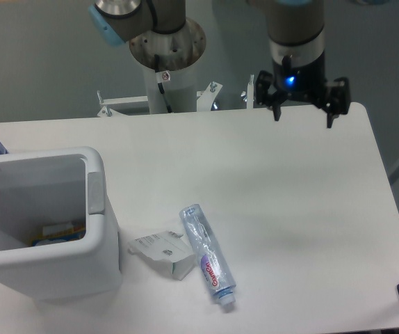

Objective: Place the trash in the trash can
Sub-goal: 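Move the open gripper down toward the crumpled clear plastic wrapper, then lower the gripper onto the plastic wrapper and close on it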

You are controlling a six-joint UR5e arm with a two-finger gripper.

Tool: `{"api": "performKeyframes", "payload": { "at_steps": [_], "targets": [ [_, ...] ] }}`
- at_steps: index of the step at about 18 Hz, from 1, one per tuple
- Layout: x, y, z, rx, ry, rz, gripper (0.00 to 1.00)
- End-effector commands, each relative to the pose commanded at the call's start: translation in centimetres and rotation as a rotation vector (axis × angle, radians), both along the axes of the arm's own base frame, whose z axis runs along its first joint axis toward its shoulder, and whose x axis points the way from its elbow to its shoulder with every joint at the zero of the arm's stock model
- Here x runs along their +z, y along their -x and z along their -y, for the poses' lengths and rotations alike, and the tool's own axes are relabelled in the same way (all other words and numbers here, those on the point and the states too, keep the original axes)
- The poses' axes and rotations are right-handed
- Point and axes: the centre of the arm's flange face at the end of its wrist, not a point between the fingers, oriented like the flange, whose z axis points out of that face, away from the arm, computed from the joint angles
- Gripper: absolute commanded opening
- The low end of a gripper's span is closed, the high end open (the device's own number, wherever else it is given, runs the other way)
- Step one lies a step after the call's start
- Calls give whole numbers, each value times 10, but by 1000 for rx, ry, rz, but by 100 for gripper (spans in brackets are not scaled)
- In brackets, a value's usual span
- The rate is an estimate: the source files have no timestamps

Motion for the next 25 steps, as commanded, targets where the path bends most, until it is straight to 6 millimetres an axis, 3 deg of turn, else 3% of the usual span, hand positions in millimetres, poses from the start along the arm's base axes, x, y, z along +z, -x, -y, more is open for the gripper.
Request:
{"api": "performKeyframes", "payload": {
  "at_steps": [6,11,14,21,25],
  "targets": [
    [-41,-12,-42,54,-97,-42,100],
    [-65,-19,-68,156,-224,91,100],
    [-84,-22,-75,289,-272,167,100],
    [-126,-30,-109,212,-302,132,100],
    [-142,-41,-129,42,-283,122,100]
  ]
}}
